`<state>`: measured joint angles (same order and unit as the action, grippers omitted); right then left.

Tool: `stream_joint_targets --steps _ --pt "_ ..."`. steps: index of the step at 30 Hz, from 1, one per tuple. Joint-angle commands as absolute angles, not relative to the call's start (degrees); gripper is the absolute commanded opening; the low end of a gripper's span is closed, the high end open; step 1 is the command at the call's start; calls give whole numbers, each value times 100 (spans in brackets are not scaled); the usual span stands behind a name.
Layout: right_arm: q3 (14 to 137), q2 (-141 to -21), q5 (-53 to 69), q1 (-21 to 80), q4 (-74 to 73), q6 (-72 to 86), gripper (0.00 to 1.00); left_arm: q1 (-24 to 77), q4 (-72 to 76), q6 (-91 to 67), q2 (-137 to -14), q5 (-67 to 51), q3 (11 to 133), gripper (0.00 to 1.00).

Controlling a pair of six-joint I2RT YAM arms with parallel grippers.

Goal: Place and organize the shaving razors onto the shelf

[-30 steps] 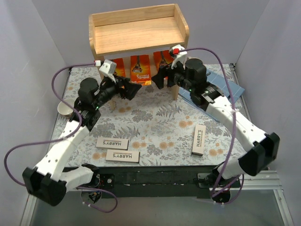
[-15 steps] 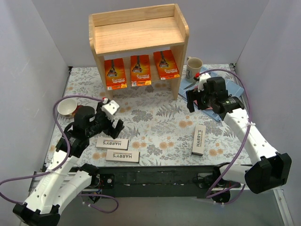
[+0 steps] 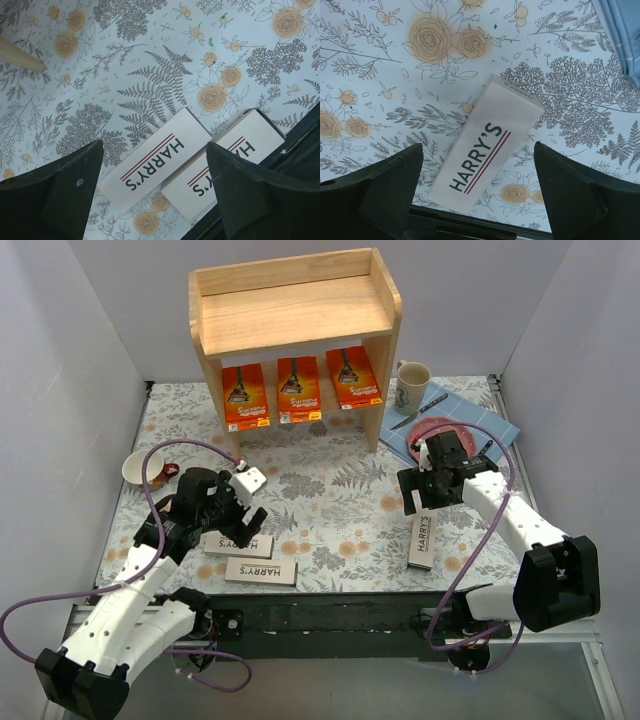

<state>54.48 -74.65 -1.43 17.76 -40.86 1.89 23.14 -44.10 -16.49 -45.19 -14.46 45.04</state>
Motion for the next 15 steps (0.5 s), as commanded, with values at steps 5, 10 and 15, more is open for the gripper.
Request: stream_joint_targets --steps 5,10,15 --pt "5195 -7760 -70 1679 -4421 597 99 2312 -4491 -1740 -4597 -1222 4799 84" --pt "5159 -8155 176 1705 -4412 747 99 2312 -4491 -1758 -4641 -1161 4773 84" --pt "5010 -8542 211 1714 -4254 800 98 2311 -4447 -1854 -4684 -1134 4807 84"
